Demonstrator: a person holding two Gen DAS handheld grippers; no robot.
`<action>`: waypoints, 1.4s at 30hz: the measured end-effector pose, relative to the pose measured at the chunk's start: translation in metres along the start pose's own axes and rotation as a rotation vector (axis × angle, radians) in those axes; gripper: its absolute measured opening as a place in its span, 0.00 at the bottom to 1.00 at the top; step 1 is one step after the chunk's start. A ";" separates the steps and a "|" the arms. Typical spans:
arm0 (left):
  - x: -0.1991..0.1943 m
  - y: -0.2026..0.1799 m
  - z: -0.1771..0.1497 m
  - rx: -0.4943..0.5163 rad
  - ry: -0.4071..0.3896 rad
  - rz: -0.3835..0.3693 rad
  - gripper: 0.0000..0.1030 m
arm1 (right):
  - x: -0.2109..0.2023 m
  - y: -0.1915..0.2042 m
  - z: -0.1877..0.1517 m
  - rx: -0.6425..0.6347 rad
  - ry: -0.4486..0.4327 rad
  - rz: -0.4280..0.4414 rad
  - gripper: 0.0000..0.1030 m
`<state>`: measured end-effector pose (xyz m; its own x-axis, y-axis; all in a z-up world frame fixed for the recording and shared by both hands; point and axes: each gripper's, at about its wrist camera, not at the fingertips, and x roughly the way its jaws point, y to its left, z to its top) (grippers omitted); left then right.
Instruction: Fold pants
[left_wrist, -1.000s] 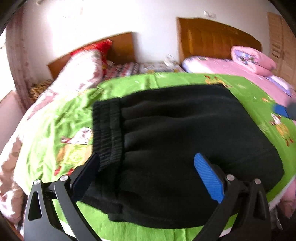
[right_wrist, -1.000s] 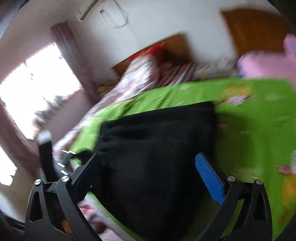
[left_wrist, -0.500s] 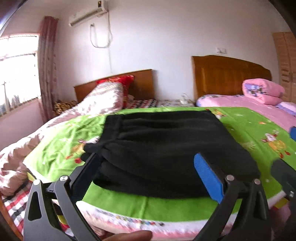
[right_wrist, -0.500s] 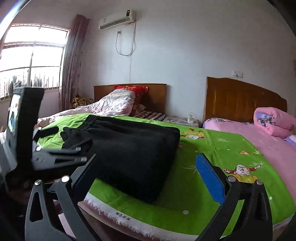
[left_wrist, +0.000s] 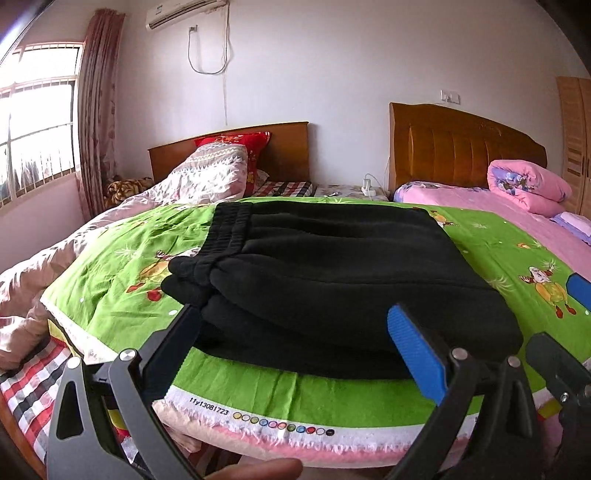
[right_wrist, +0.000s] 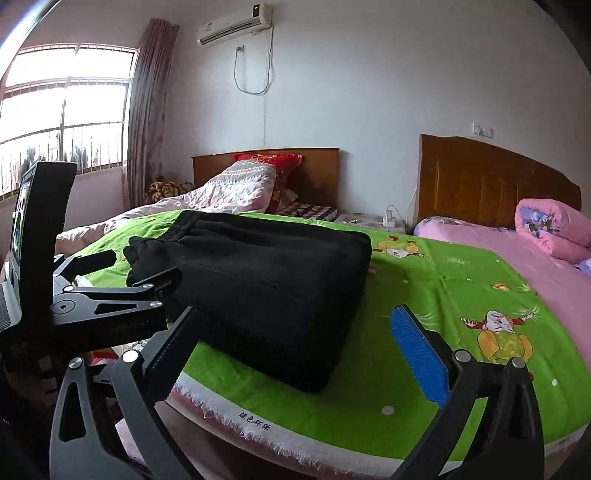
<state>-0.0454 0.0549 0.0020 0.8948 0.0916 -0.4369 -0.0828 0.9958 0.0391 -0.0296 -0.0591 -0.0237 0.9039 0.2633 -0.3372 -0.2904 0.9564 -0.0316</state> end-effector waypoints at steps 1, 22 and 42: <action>0.000 0.000 0.000 -0.001 0.001 0.001 0.99 | 0.000 0.000 0.000 0.001 0.001 0.001 0.96; -0.003 -0.001 -0.001 -0.006 0.006 0.003 0.99 | 0.006 -0.003 -0.004 0.021 0.017 0.009 0.96; -0.002 -0.003 -0.002 -0.005 0.005 0.005 0.99 | 0.006 -0.004 -0.005 0.024 0.026 0.017 0.96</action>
<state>-0.0481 0.0521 0.0009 0.8922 0.0961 -0.4413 -0.0893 0.9953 0.0363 -0.0244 -0.0615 -0.0304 0.8901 0.2765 -0.3622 -0.2979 0.9546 -0.0032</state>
